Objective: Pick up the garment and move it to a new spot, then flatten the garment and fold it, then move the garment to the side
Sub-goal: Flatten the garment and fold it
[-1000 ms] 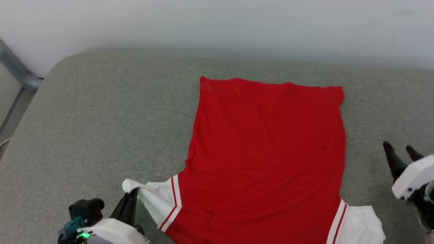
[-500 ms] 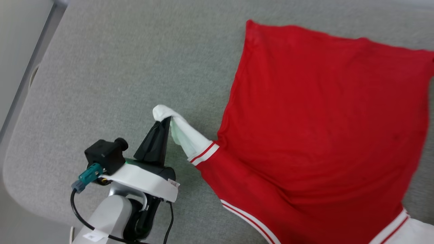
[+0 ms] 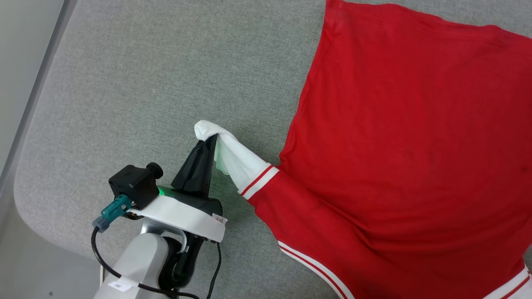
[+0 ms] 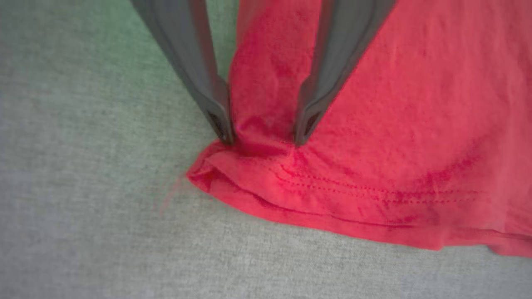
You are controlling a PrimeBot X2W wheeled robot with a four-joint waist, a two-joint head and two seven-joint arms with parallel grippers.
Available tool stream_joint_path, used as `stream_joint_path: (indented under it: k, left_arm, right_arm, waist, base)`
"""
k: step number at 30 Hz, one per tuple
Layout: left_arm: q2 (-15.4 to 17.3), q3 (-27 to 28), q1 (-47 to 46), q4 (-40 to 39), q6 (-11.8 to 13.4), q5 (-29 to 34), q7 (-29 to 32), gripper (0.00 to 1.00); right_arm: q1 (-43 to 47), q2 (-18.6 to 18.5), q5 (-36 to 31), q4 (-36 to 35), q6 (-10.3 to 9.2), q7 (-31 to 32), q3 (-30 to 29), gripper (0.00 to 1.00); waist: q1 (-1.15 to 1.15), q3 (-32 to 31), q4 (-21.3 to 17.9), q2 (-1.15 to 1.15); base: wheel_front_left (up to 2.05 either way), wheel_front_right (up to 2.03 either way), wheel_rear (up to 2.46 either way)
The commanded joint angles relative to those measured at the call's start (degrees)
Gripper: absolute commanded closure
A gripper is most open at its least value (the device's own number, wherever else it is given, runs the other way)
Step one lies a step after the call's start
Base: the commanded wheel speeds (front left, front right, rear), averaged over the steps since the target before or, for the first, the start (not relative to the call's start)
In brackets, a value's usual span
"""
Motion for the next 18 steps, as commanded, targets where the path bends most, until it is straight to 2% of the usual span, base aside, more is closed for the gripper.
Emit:
stream_joint_path:
  k: [1, 7, 9, 14, 18]
  left_arm:
    - [-0.04, 0.21, -0.52, 0.15, -0.31, 0.21, -0.38, 1.0]
    - [-0.2, 0.8, 1.62, 2.62, -0.78, -0.14, -0.32, 1.0]
    - [0.54, 0.92, 2.69, 3.2, -0.14, -0.02, -0.04, 1.0]
    - [2.14, 1.89, 6.06, 3.44, 1.62, -0.65, 1.2, 1.0]
    - [3.56, 2.83, 9.07, 2.72, 3.42, -1.15, 2.45, 1.0]
  right_arm:
    - [6.14, 2.2, 0.68, 3.84, -0.04, 2.69, 1.01, 1.0]
    - [5.18, -0.3, 1.51, 0.89, -0.06, -1.88, 0.46, 1.0]
    - [6.27, -1.64, 2.25, -0.37, -0.07, -3.1, 0.82, 1.0]
    - [12.49, -2.83, 4.55, -5.21, -0.06, -5.66, 0.81, 1.0]
    - [21.94, -2.55, 6.63, -10.51, -0.06, -7.49, -0.51, 1.0]
  waist:
    - [0.0, -0.2, -0.14, 0.0]
    - [0.0, -4.52, -1.66, 0.0]
    - [0.0, -6.73, -2.54, 0.0]
    - [0.0, -12.49, -5.77, 0.0]
    - [0.0, -16.48, -8.76, 0.0]
  base:
    - [0.0, 0.0, 0.0]
    - [0.0, 0.0, 0.0]
    - [0.0, 0.0, 0.0]
    - [0.0, 0.0, 0.0]
    - [0.0, 0.0, 0.0]
